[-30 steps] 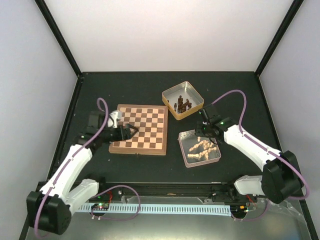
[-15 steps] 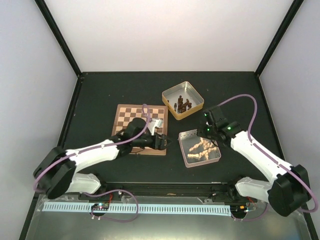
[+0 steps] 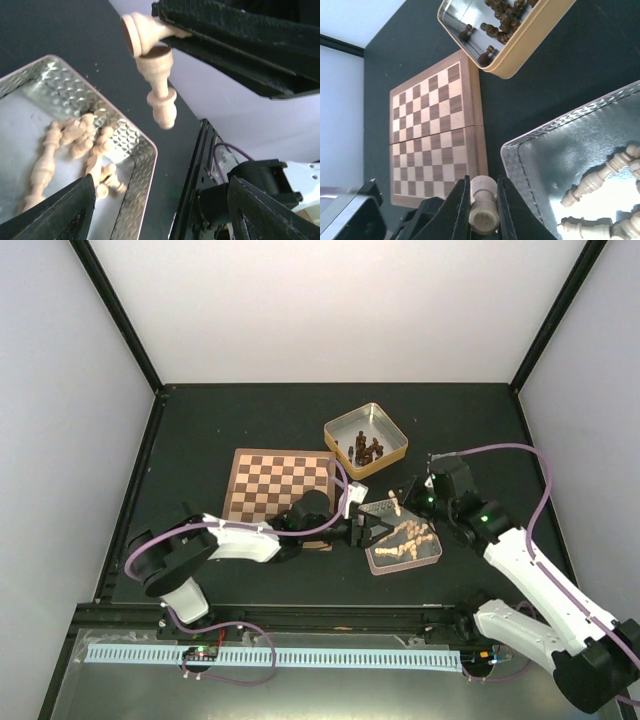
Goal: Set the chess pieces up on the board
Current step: Pick up the chess piece from the storage box.
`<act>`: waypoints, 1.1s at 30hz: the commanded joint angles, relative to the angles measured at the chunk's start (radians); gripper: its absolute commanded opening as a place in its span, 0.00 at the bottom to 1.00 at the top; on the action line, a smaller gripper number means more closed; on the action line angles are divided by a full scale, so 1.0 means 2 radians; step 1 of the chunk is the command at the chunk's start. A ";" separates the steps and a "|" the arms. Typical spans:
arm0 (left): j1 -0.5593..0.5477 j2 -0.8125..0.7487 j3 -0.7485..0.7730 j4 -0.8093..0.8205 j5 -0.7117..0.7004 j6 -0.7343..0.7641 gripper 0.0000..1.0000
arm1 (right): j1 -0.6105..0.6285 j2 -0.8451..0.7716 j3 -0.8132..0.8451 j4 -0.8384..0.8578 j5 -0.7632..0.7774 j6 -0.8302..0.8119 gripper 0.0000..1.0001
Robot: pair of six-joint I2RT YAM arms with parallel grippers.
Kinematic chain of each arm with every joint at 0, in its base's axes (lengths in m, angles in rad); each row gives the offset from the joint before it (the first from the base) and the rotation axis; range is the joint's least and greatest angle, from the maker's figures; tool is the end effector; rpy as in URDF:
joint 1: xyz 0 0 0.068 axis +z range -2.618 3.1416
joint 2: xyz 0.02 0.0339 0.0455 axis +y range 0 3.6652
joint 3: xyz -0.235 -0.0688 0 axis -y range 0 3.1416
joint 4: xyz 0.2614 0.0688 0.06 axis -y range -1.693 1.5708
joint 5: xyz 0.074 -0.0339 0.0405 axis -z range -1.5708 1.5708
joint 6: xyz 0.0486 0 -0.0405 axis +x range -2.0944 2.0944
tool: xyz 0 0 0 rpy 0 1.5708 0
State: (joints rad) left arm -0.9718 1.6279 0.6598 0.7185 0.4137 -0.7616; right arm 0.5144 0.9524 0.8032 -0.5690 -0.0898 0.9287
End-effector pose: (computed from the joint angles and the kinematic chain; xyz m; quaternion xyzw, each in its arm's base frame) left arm 0.1789 -0.2967 0.1375 0.2064 0.7553 -0.5627 0.2651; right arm 0.2097 0.1235 0.2449 0.1689 0.8940 0.3035 0.2831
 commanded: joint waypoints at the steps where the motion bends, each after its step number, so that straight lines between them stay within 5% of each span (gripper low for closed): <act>1: -0.011 0.024 0.040 0.069 -0.030 -0.006 0.73 | -0.003 -0.021 -0.010 0.014 -0.024 0.040 0.04; 16: -0.016 0.058 0.088 0.065 -0.056 -0.004 0.52 | -0.003 -0.050 -0.003 0.005 -0.037 0.066 0.04; 29: -0.018 0.052 0.089 0.053 -0.065 0.019 0.05 | -0.003 -0.044 0.004 -0.014 -0.018 0.037 0.04; 33: -0.015 0.033 0.076 0.016 -0.087 0.032 0.01 | -0.003 -0.030 0.014 -0.024 0.009 -0.006 0.04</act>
State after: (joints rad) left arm -1.0031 1.7355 0.8024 0.7898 0.2955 -0.7444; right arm 0.5144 0.8711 0.7956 -0.5812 -0.1383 1.0088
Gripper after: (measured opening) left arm 0.114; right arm 0.100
